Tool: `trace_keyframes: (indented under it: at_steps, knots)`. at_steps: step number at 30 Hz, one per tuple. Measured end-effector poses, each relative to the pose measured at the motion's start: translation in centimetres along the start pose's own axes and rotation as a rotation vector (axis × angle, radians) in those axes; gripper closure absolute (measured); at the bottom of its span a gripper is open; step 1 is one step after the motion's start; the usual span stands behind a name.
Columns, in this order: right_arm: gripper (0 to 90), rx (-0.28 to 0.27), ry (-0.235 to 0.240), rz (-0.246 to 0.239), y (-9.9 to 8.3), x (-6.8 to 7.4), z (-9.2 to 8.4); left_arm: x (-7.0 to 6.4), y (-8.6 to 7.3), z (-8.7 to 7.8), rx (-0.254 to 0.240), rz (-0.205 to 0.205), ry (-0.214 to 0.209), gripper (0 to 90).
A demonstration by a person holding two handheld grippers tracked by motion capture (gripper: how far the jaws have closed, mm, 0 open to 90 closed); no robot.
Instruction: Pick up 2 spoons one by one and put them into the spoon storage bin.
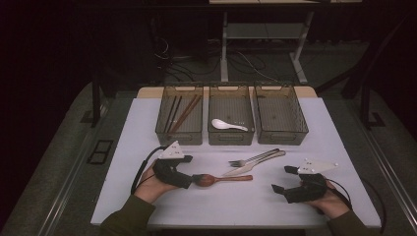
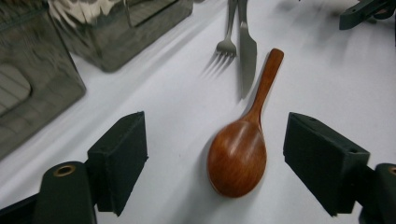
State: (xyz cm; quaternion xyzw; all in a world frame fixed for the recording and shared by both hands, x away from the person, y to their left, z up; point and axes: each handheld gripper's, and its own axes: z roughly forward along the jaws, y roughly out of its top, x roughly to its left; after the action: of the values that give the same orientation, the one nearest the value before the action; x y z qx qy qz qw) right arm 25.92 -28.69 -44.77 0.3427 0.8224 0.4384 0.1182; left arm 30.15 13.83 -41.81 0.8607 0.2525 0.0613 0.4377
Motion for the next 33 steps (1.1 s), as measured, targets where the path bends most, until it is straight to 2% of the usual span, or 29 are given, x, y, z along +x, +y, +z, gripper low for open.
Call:
trace_keyframes:
  at_steps: [17, 33]
  knots:
    - [14.3, 0.010, -0.001, -0.003, 0.0, 0.0, 0.1, -0.1, -0.5, 1.9, 0.077, 0.007, -0.014, 37.1]
    - [14.3, 0.011, 0.000, -0.005, 0.0, 0.0, 0.1, -0.3, -0.6, 3.2, 0.119, 0.012, -0.046, 41.0]
